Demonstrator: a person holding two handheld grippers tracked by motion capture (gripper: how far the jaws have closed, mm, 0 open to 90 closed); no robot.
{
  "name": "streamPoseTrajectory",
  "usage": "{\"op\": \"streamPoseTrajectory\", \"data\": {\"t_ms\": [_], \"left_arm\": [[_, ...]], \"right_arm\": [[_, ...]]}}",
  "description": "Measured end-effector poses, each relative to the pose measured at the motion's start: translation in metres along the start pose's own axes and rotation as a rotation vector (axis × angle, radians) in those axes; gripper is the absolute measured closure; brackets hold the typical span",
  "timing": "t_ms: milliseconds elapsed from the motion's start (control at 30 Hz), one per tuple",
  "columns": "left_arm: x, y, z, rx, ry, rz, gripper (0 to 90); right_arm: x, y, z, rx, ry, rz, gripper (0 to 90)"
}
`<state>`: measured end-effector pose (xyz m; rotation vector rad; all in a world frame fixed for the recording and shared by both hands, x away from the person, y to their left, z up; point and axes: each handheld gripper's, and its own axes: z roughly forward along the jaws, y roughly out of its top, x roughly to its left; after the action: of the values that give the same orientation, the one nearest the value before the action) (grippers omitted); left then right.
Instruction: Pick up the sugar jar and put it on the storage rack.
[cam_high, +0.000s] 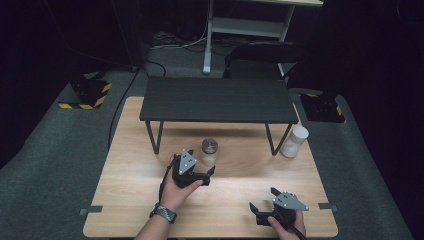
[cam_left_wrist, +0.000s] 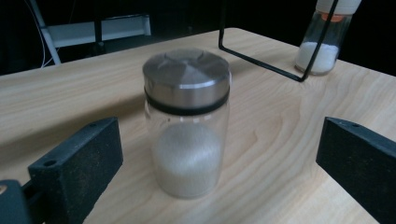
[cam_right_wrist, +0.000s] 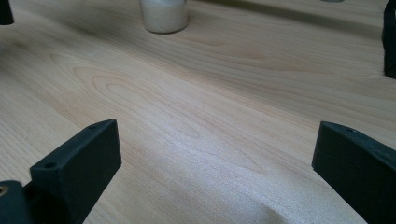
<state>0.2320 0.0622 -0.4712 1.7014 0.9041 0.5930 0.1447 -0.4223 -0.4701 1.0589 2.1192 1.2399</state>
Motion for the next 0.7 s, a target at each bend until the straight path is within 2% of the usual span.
{"op": "streamPoseTrajectory", "data": {"t_ms": [100,267,367,467,567,633,700], "left_arm": [[0.001,0.003,0.008,-0.001,0.008,-0.006,0.8],[0.005,0.004,0.024,-0.016,0.021,-0.041,3.0],[0.005,0.004,0.031,-0.019,0.031,-0.053,6.6],[0.004,0.004,0.036,-0.019,0.047,-0.056,11.4],[0.003,0.001,0.039,-0.036,0.055,-0.067,19.9],[0.005,0.000,0.040,-0.048,0.049,-0.080,23.5],[0.004,0.001,0.040,-0.051,0.051,-0.077,26.2]], "right_arm": [[0.000,0.000,0.000,-0.002,0.001,0.003,1.3],[-0.001,-0.001,0.000,-0.005,0.004,0.005,1.3],[-0.002,0.000,0.001,-0.005,0.007,0.005,1.3],[-0.001,0.000,0.001,-0.005,0.007,0.006,1.3],[-0.001,0.000,0.001,-0.004,0.005,0.006,1.3],[-0.001,0.000,0.001,-0.005,0.005,0.006,1.3],[-0.001,0.000,0.001,-0.006,0.005,0.005,1.3]]}}
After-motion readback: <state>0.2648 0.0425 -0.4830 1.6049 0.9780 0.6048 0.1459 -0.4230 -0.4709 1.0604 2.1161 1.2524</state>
